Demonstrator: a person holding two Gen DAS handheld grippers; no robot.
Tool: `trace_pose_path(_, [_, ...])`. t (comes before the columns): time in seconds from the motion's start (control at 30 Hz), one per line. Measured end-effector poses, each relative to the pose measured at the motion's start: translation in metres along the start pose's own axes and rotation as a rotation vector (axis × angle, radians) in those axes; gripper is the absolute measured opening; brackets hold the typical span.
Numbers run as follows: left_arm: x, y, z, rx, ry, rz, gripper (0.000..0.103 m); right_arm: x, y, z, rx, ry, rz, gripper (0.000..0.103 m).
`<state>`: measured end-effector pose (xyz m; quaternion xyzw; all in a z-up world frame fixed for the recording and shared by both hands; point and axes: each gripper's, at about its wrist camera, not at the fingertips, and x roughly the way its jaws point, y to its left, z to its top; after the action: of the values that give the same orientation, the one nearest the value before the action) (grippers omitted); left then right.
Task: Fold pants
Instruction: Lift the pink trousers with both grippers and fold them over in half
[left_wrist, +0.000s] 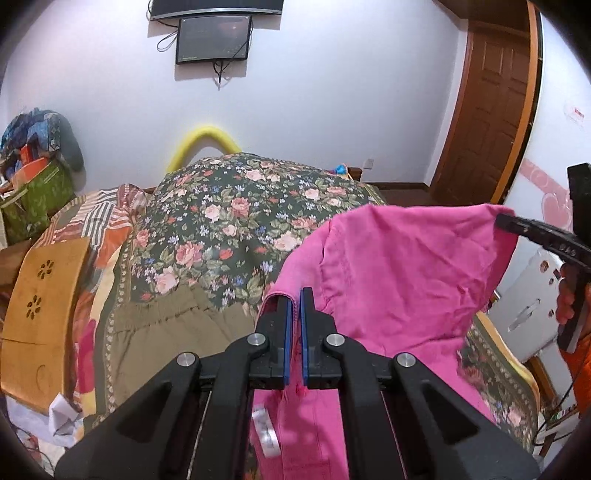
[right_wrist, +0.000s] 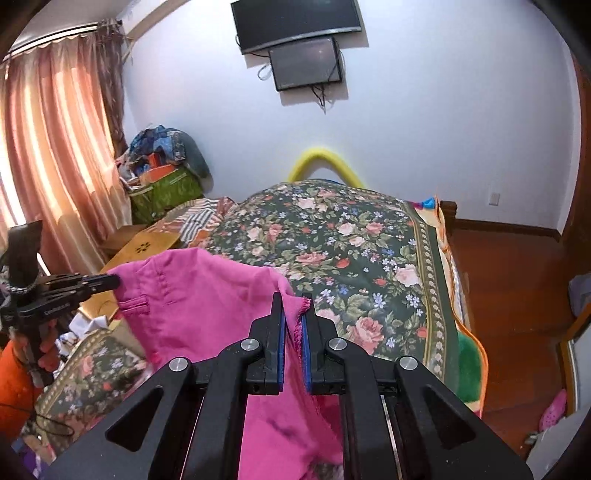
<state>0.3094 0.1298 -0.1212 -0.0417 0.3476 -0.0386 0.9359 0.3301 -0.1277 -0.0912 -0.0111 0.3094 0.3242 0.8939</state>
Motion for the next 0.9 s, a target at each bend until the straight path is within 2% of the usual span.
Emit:
trace_pose_path(0.2, [-0.025, -0.004, -0.024, 0.018, 0.017, -0.002, 0.003, -0.030, 0.023, -0.019, -0.017, 0.011, 0.019, 0.006])
trace_pose_path(0.5, [-0.060, -0.005, -0.071, 0.022, 0.049, 0.034, 0.003, -0.066, 0.049, -0.063, 0.000, 0.034, 0.036, 0.006])
trace_pose_path(0.63, [-0.070, -0.002, -0.095, 0.005, 0.088, 0.028, 0.003, -0.079, 0.052, -0.085, 0.034, 0.048, 0.049, 0.006])
trace_pose_path(0.9, [-0.072, 0.002, -0.150, -0.005, 0.168, 0.036, 0.003, -0.090, 0.062, -0.134, 0.070, 0.136, 0.068, 0.006])
